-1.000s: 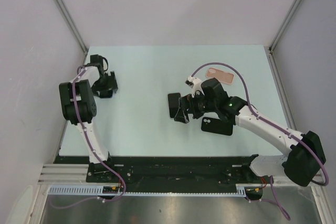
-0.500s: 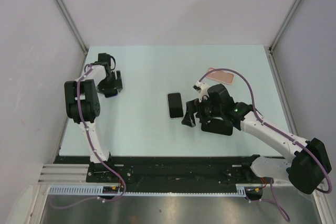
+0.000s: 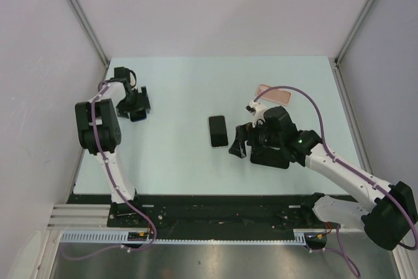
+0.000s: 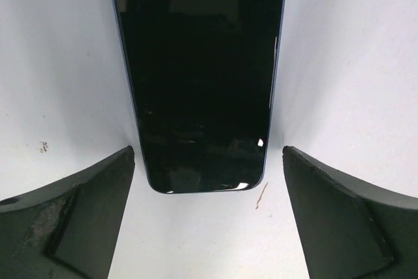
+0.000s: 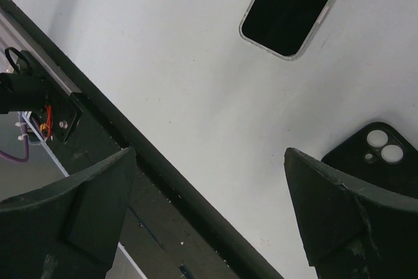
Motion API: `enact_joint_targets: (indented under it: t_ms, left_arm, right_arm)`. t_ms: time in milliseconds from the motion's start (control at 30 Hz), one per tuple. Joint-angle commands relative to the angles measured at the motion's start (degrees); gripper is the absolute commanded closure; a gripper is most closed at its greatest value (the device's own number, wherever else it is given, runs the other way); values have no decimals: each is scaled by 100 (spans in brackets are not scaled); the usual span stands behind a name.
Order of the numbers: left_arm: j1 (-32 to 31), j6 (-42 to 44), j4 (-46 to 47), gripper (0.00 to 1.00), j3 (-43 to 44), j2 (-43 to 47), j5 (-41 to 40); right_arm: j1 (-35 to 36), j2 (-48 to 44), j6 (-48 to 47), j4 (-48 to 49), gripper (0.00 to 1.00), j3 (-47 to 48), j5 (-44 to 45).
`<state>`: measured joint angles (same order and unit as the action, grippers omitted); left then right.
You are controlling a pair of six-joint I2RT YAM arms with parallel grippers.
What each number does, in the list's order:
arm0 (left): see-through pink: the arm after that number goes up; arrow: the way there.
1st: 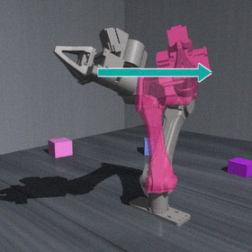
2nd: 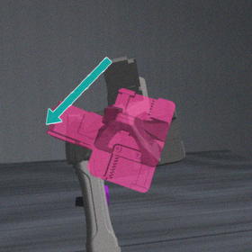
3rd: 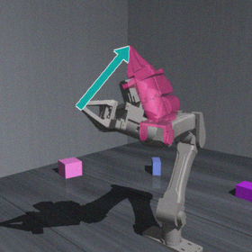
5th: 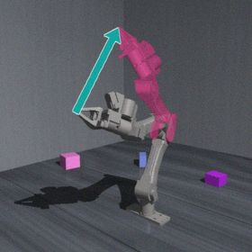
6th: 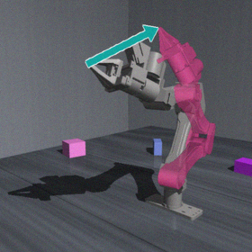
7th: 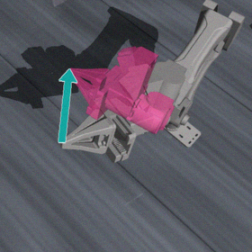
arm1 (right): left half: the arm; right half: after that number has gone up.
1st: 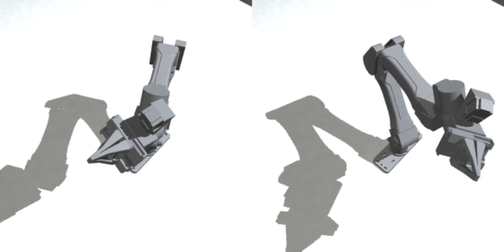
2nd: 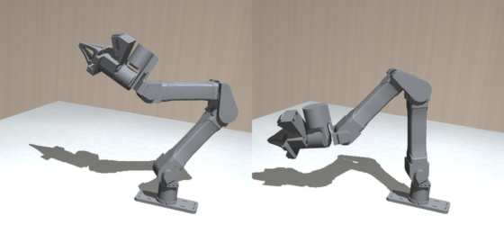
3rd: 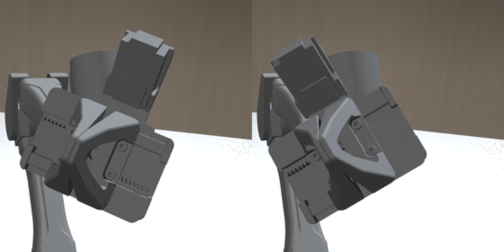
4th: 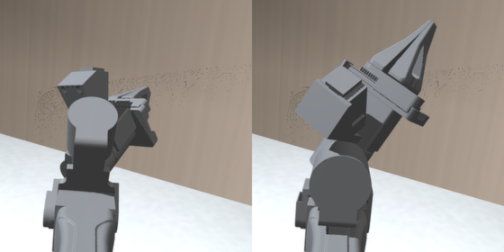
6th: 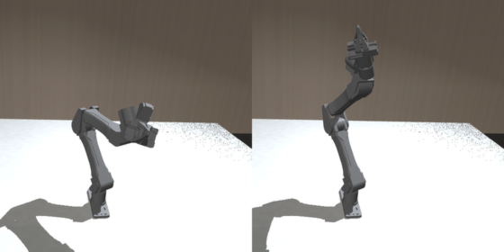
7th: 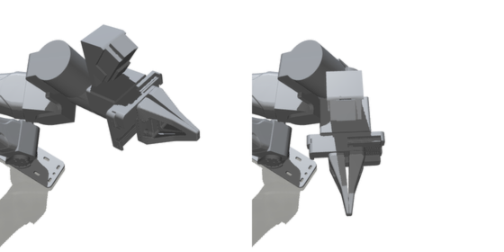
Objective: Put the phone into the phone case
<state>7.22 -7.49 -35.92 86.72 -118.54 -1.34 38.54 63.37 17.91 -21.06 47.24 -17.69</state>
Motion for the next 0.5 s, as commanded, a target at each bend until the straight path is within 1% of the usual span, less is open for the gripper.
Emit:
enact_joint_targets:
  t_ms: [0,100,200,300,333,467]
  left_arm:
    - [113,160,129,2,-59,15,504]
    - [113,221,121,2,12,-142,425]
    - [113,213,15,4,91,-310,319]
    - [78,186,6,9,144,-336,170]
    - [60,151,-11,12,161,-336,152]
    - [-63,169,-55,17,153,-345,161]
  right_arm:
    - [-14,-124,2,-21,0,39,213]
    - [-14,-159,-42,-65,0,39,258]
    - [-31,-185,-60,-118,0,39,310]
    - [-57,-203,-42,-13,0,48,240]
    - [-58,-211,-25,23,0,39,197]
    - [-75,-203,19,137,0,39,179]
